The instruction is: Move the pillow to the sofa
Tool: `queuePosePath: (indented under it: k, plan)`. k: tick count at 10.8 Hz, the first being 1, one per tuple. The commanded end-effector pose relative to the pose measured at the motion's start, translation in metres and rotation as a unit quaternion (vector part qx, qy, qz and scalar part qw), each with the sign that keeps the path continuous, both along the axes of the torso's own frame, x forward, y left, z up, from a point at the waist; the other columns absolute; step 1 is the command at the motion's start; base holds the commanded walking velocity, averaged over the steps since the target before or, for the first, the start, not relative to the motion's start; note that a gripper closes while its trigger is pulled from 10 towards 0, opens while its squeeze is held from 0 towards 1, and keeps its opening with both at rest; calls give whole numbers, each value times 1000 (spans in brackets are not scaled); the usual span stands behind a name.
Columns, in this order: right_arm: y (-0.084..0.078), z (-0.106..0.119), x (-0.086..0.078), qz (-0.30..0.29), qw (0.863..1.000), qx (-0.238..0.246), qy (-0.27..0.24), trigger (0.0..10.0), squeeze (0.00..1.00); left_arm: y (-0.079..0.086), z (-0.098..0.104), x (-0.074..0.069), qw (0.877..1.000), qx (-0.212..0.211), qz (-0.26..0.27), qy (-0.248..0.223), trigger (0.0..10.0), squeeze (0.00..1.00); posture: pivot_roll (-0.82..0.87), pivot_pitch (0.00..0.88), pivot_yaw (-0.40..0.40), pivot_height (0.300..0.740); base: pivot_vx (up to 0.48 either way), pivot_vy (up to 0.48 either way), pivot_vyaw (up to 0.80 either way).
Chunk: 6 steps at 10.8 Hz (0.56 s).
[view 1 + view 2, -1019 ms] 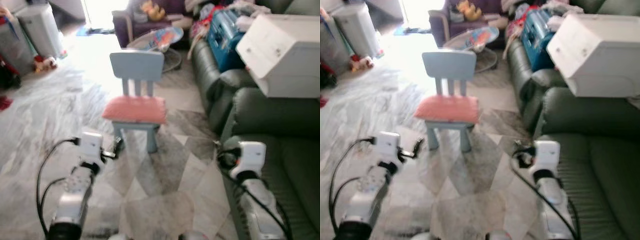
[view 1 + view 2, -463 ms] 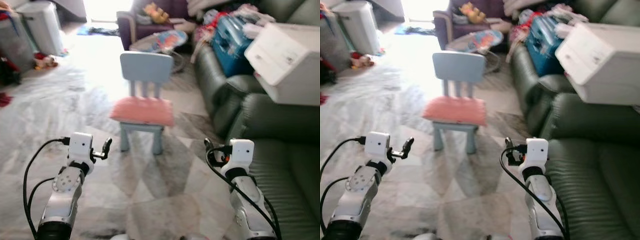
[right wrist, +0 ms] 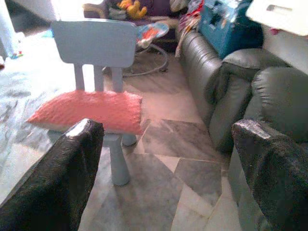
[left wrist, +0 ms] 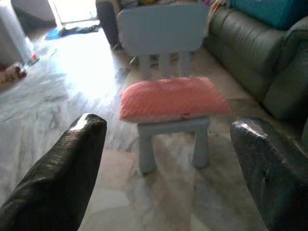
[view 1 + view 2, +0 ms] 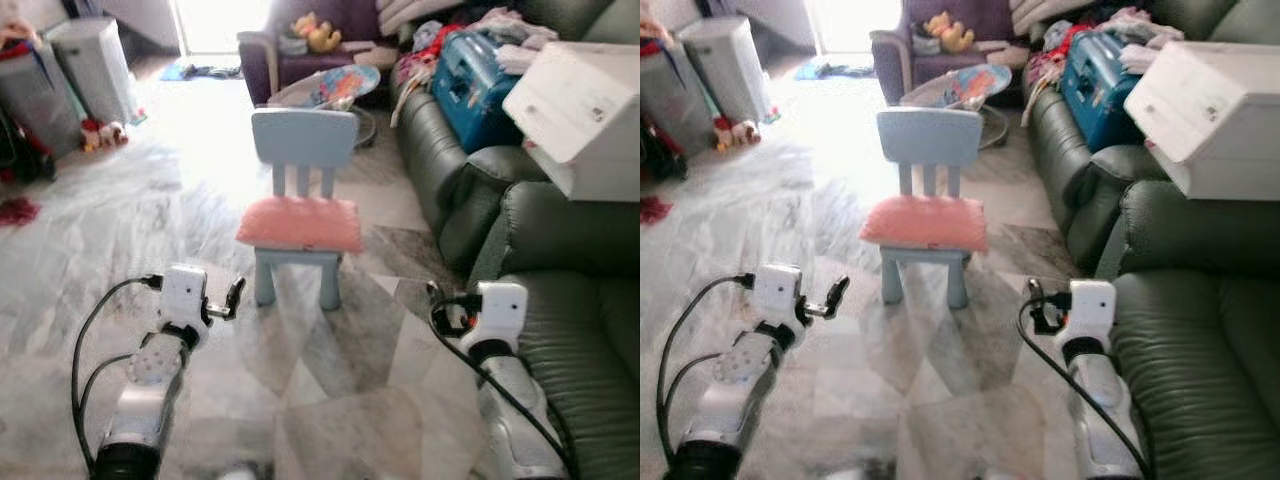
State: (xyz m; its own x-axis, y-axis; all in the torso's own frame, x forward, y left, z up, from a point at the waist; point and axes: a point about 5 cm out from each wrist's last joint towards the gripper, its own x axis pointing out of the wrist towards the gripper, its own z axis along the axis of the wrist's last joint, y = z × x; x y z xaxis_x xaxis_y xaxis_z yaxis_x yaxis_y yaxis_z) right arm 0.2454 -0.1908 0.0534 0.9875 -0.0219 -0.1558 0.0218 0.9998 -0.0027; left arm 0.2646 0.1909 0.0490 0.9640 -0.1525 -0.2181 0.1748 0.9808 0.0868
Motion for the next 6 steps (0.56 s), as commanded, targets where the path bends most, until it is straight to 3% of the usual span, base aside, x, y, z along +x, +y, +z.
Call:
queuePosePath:
  k: [1,6]
  plan:
    - [3,7,6,9,1000,-2,-13,10000,0,1,6,4,1000,3,-1,-12,10000,0,-44,0,-12,740,480,0,0]
    - [5,6,7,11,1000,0,-14,10000,0,-4,6,4,1000,-3,-4,-14,10000,0,-46,0,-11,740,480,0,0]
